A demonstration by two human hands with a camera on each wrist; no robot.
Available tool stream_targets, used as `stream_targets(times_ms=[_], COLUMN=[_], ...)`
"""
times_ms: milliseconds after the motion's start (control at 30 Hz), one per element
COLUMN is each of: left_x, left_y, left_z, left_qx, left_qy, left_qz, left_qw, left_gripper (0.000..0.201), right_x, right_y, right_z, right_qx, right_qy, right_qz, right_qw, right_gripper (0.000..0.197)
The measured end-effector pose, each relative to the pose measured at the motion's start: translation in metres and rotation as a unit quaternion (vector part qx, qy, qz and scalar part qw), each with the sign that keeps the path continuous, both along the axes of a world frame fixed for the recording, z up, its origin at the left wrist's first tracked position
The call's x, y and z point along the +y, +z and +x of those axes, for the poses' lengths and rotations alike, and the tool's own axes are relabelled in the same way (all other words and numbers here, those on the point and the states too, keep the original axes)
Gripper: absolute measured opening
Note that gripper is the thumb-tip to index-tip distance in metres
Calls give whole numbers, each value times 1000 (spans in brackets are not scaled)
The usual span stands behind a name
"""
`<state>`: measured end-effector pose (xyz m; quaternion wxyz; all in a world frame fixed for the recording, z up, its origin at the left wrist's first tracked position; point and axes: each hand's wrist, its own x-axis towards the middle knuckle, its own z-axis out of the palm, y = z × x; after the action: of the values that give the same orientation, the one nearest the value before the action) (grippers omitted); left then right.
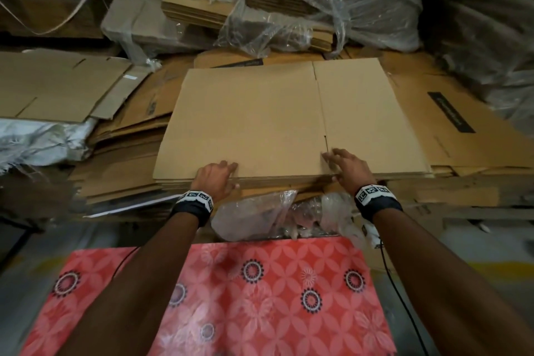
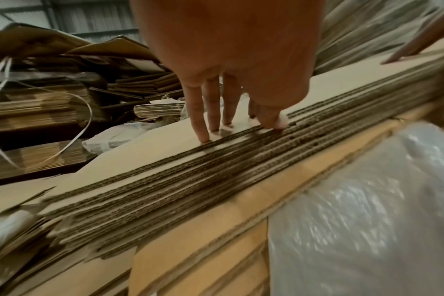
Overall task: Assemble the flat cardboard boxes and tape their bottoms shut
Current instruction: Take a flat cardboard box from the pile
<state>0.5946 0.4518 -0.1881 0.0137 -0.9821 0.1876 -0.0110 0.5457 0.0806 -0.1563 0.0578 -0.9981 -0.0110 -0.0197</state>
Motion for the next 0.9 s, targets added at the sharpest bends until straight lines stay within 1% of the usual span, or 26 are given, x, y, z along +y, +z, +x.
stream_targets(times_ms=[133,233,333,433,567,667,767,900], left_x=[0,-2,-1,-1,-5,-8,-13,-19], left_y=[-1,-1,-2,3,20,32,42,43], left_z=[-4,-7,-12,-20,-43,-70,-109,-175], left_qx=[-9,-6,13,27,29,39,39,56], left_qy=[5,26,52,51,77,81,75,76], left_qz=[18,11,-51,-126,-205,-268,-329,-379], left_qw=[1000,1000,997,990,975,959,941,921], left_gripper=[45,45,50,55,53,47,44,42], right_x=[3,9,19,34,49,60,72,89], right_y=[-1,0,1,3,14,19,17,10], right_z=[-4,-7,-13,-26,-46,-68,-97,-160], right_qx=[-10,-12,-49,-68,-68,-80,-79,-100], right_qy=[-12,-21,-37,-54,-61,-91,-121,-122], right_qz=[48,11,-14,3,25,79,142,229], right_qw=[999,1000,998,996,996,989,979,961], right_gripper=[78,79,74,65,64,58,53,46])
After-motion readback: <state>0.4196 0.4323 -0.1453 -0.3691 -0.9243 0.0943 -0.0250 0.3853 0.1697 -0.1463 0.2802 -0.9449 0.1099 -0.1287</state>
